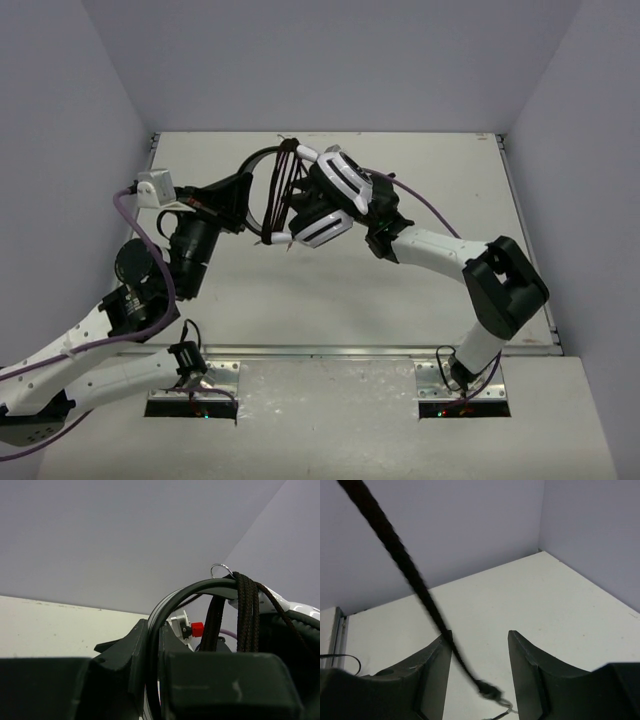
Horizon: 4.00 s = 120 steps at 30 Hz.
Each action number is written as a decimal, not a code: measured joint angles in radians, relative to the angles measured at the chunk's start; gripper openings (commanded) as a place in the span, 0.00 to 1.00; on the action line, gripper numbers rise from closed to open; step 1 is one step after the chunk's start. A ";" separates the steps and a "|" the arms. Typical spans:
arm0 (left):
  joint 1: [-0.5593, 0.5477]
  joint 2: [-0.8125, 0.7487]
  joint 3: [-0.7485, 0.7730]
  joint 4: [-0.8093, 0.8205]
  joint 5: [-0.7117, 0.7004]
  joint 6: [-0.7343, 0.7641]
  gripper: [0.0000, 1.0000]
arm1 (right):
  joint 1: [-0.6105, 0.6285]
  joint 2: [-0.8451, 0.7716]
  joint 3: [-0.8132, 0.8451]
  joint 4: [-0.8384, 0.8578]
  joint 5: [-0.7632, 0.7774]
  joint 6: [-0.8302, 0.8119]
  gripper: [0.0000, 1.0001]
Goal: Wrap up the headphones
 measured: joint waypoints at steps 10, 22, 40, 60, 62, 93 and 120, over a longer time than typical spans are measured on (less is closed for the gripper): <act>0.000 -0.034 0.000 0.031 0.031 0.002 0.00 | -0.027 0.008 0.054 -0.102 0.062 -0.051 0.48; 0.000 -0.033 0.000 0.053 -0.011 0.006 0.00 | -0.027 0.002 -0.094 -0.010 -0.006 -0.013 0.32; 0.000 0.024 0.000 0.060 -0.246 0.034 0.00 | 0.001 -0.042 -0.348 0.132 -0.081 0.083 0.01; 0.141 0.444 0.092 -0.016 -0.584 -0.028 0.00 | 0.471 -0.476 -0.340 -0.430 0.229 -0.275 0.01; 0.155 0.469 0.067 -0.028 -0.570 -0.032 0.00 | 0.487 -0.512 -0.317 -0.499 0.274 -0.307 0.01; 0.034 0.240 -0.606 0.252 -0.087 0.074 0.00 | 0.525 -0.341 0.188 -1.050 1.003 -1.187 0.01; -0.001 -0.143 -0.575 0.100 0.139 0.079 0.00 | 0.025 -0.350 0.202 -1.193 0.133 -0.756 0.11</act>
